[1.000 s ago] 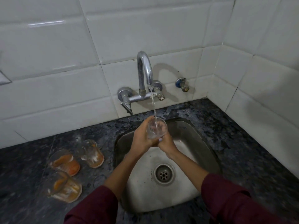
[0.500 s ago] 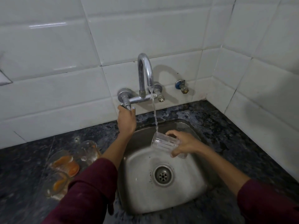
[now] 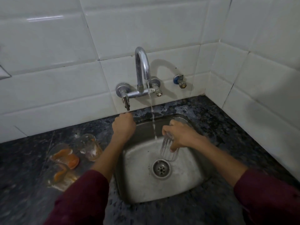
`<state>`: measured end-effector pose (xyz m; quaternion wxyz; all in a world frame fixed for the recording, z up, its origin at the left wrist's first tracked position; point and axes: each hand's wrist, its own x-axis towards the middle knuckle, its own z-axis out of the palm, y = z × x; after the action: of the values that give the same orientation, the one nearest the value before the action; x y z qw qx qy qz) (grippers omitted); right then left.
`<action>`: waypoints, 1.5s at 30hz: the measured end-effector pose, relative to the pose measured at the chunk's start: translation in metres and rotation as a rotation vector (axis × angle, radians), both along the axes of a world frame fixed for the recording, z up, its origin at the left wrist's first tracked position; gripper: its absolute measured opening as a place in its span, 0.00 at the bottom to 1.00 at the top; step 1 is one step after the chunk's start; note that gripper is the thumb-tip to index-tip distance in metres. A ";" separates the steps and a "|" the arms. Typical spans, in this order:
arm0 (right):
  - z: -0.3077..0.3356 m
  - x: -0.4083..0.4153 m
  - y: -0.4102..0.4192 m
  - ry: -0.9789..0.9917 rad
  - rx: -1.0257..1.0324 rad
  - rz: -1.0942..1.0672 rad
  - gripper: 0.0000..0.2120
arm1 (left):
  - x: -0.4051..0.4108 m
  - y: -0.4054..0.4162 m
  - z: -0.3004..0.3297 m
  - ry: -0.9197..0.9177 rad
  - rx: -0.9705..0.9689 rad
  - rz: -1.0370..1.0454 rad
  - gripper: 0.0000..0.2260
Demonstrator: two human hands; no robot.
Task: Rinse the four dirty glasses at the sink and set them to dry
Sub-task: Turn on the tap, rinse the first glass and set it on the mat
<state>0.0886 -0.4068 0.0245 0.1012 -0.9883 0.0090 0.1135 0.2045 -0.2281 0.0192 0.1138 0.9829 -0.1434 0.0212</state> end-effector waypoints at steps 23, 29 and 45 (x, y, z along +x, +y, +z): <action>0.005 0.048 0.190 -0.584 0.919 -0.302 0.27 | -0.059 0.131 -0.014 0.204 -1.004 -0.143 0.34; 0.063 0.120 0.327 -0.572 0.869 -0.038 0.33 | -0.043 0.300 0.021 -0.196 -0.954 0.075 0.23; -0.038 0.242 0.714 0.022 1.087 0.279 0.31 | -0.036 0.611 -0.104 0.613 -0.101 0.674 0.43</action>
<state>0.3306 0.3073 -0.0136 0.5799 -0.7846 -0.1805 0.1243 0.1689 0.3826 -0.0852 0.1853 0.9289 0.2260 -0.2276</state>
